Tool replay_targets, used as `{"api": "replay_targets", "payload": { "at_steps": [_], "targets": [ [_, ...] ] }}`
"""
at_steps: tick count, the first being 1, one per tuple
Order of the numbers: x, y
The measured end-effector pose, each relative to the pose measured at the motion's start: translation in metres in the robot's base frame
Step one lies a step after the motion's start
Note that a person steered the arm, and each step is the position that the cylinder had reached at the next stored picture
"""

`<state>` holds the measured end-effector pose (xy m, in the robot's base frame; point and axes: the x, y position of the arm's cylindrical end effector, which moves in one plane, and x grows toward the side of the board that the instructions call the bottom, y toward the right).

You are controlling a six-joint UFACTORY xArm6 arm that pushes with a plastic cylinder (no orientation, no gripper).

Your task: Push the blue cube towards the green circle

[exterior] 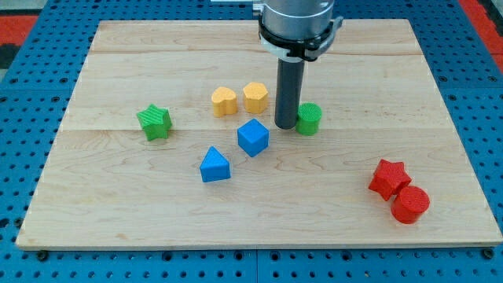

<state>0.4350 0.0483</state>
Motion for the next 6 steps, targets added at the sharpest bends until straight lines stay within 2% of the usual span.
{"api": "replay_targets", "payload": {
  "at_steps": [4, 6],
  "targets": [
    [0.000, 0.001],
    [-0.008, -0.023]
  ]
}}
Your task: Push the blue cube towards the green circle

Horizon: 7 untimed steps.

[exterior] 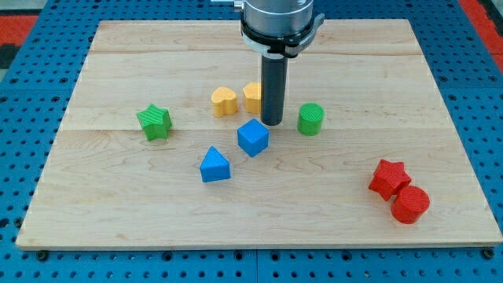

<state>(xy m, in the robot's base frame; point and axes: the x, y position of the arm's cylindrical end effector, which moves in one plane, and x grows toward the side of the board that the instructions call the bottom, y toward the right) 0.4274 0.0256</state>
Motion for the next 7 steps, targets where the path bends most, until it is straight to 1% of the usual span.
{"api": "replay_targets", "payload": {
  "at_steps": [1, 3, 4, 5, 6, 7],
  "targets": [
    [0.000, -0.001],
    [-0.035, -0.013],
    [-0.036, -0.009],
    [-0.018, -0.036],
    [0.008, -0.077],
    [0.040, -0.053]
  ]
}}
